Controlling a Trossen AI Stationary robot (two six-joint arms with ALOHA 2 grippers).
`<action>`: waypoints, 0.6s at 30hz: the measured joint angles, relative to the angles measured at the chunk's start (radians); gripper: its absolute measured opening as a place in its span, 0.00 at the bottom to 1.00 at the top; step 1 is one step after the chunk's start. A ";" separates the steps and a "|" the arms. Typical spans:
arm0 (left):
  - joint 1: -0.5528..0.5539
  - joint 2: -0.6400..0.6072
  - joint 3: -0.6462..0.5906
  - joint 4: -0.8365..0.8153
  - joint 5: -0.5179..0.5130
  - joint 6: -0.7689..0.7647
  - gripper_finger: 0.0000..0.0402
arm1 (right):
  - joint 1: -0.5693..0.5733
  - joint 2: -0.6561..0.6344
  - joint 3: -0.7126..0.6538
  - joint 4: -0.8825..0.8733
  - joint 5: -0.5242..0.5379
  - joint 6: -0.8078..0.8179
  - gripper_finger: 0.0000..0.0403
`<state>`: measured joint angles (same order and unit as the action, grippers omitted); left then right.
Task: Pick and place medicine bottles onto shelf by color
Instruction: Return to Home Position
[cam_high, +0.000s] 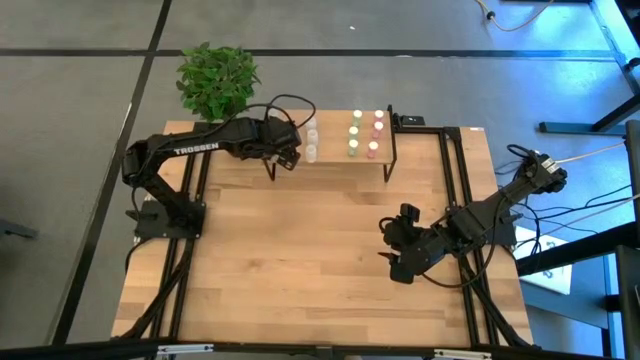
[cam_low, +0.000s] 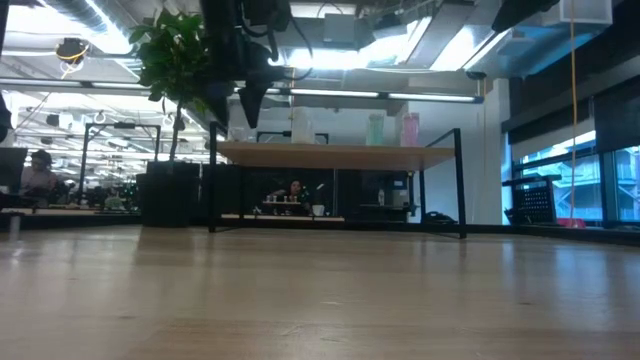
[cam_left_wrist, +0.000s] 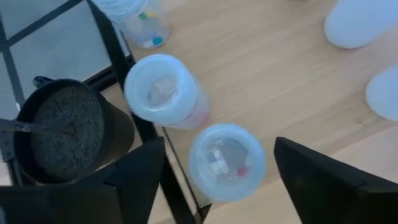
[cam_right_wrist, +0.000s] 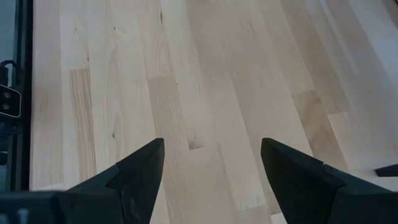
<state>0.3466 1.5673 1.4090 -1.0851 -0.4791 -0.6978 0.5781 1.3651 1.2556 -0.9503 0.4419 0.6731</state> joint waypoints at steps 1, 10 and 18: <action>0.000 0.000 0.000 -0.007 -0.002 0.000 0.75 | 0.000 0.000 0.000 0.000 0.000 0.000 0.67; -0.014 -0.001 0.000 -0.020 -0.001 -0.007 0.80 | 0.000 0.000 0.000 0.001 0.000 0.000 0.67; -0.065 -0.062 0.000 -0.052 0.005 -0.034 0.79 | 0.000 0.000 0.000 0.006 0.000 0.000 0.67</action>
<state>0.2816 1.5054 1.4094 -1.1370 -0.4742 -0.7319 0.5781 1.3651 1.2556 -0.9447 0.4419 0.6732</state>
